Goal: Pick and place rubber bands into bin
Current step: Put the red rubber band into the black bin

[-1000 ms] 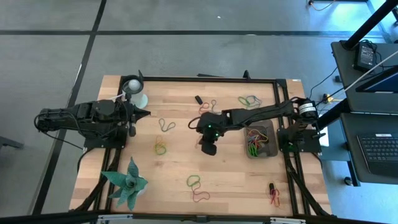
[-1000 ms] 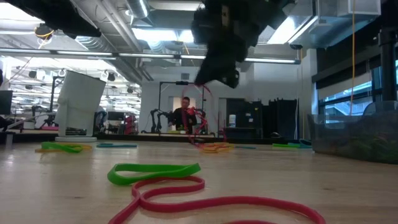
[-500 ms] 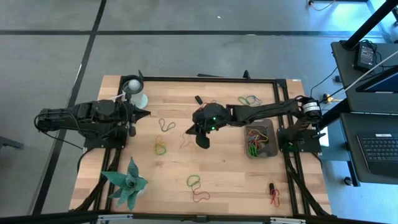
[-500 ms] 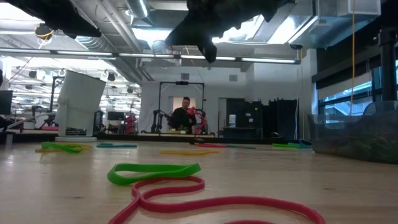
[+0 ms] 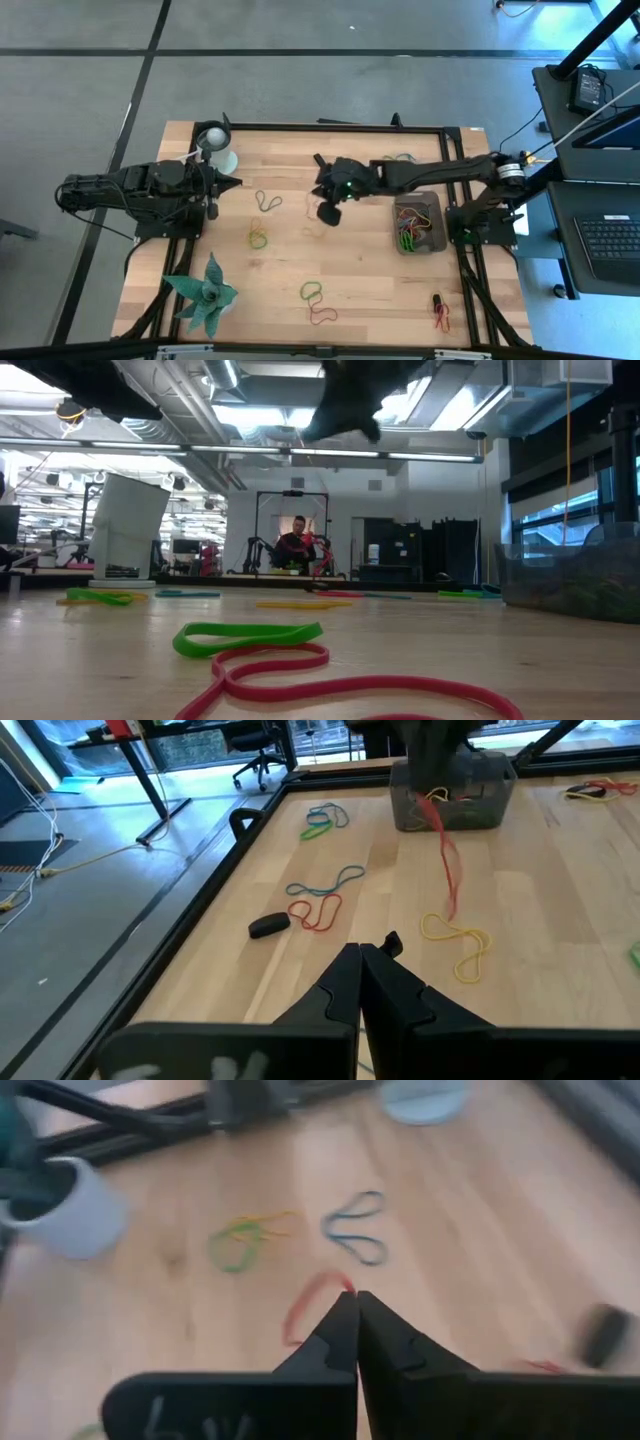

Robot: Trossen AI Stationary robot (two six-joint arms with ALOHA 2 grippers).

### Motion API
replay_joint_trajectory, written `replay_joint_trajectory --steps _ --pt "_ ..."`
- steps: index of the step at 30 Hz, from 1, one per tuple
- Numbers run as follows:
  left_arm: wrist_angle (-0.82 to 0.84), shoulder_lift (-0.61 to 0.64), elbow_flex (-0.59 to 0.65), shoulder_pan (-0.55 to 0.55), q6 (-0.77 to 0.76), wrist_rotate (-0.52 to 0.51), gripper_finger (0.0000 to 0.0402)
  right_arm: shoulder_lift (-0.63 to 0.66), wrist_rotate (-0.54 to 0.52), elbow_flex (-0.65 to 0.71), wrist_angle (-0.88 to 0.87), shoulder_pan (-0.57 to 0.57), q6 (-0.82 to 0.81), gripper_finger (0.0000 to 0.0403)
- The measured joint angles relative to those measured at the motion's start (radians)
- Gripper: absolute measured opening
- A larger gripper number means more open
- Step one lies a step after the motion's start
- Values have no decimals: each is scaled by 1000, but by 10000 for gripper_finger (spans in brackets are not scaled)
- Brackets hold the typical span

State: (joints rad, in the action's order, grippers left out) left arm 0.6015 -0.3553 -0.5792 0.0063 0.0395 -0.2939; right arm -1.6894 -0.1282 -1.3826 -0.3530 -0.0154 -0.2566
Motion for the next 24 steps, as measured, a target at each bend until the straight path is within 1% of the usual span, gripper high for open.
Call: replay_joint_trajectory --steps 3,6,10,18,21,24 --pt "0 0 0 0 0 0 2 45 -61 -58 -167 -1 -8 1" --pt "0 -1 0 0 0 0 5 95 -121 -107 -340 -2 -54 0" --pt "2 -1 0 0 0 0 4 191 -197 -112 -516 -2 -118 0" --pt "2 0 0 0 0 0 5 402 -223 -12 -788 -2 -287 0" --pt "2 -1 0 0 0 -1 5 474 -222 54 -888 -1 -378 0" --pt "2 0 0 0 0 -1 2 550 -217 136 -942 1 -463 0"
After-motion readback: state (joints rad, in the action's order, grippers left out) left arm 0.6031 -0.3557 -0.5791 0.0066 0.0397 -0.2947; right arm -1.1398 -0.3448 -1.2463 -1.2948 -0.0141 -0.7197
